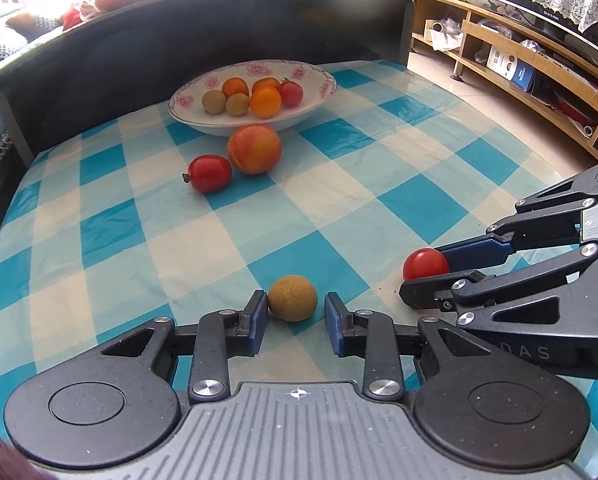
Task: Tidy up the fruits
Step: 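Lift both held fruits and carry them toward the white bowl, then open the right tool over the bowl while the left tool releases its fruit, then lower the right tool onto the large red tomato and close it, then close the left tool on the last red cherry tomato while the right tool holds its tomato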
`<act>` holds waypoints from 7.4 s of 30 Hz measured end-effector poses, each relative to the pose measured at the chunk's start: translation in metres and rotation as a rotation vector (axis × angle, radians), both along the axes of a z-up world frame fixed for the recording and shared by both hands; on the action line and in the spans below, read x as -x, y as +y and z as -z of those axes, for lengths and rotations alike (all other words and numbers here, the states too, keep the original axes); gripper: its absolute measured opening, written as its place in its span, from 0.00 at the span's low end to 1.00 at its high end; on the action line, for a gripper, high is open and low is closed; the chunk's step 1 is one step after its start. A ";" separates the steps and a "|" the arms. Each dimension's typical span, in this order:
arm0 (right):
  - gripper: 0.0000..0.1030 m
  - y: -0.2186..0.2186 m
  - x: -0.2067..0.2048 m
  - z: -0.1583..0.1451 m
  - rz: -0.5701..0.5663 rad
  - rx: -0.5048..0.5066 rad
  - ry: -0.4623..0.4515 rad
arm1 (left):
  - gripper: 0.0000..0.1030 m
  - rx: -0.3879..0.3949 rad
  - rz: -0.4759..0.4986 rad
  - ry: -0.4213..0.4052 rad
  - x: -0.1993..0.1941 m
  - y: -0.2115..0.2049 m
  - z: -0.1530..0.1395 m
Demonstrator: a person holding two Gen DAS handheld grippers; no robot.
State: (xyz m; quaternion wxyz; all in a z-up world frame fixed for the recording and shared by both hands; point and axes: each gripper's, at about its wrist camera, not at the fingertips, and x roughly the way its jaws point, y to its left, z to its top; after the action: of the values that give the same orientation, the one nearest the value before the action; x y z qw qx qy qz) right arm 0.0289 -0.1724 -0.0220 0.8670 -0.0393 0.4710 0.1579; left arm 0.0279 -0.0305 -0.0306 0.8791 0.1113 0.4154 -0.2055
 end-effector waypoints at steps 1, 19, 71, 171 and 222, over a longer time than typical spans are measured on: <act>0.29 0.000 0.000 -0.001 -0.002 -0.001 0.000 | 0.37 0.001 0.000 0.000 0.000 0.000 0.000; 0.29 -0.003 0.000 -0.010 0.016 -0.026 -0.017 | 0.32 0.028 -0.006 -0.011 0.001 -0.001 -0.010; 0.29 -0.021 -0.011 -0.011 0.086 -0.069 -0.002 | 0.42 0.046 -0.018 0.011 -0.019 -0.001 0.005; 0.45 0.019 -0.162 0.011 0.113 -0.309 0.104 | 0.68 0.055 0.026 0.043 -0.105 0.040 -0.010; 0.44 -0.048 -0.084 -0.004 0.101 -0.200 0.110 | 0.44 0.050 -0.134 -0.027 -0.115 0.007 0.007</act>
State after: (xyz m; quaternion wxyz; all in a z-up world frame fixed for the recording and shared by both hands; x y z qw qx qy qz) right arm 0.1129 -0.2199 -0.0184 0.8464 0.0799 0.5009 0.1622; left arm 0.1431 -0.0233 -0.0377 0.8989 0.0640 0.4048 -0.1553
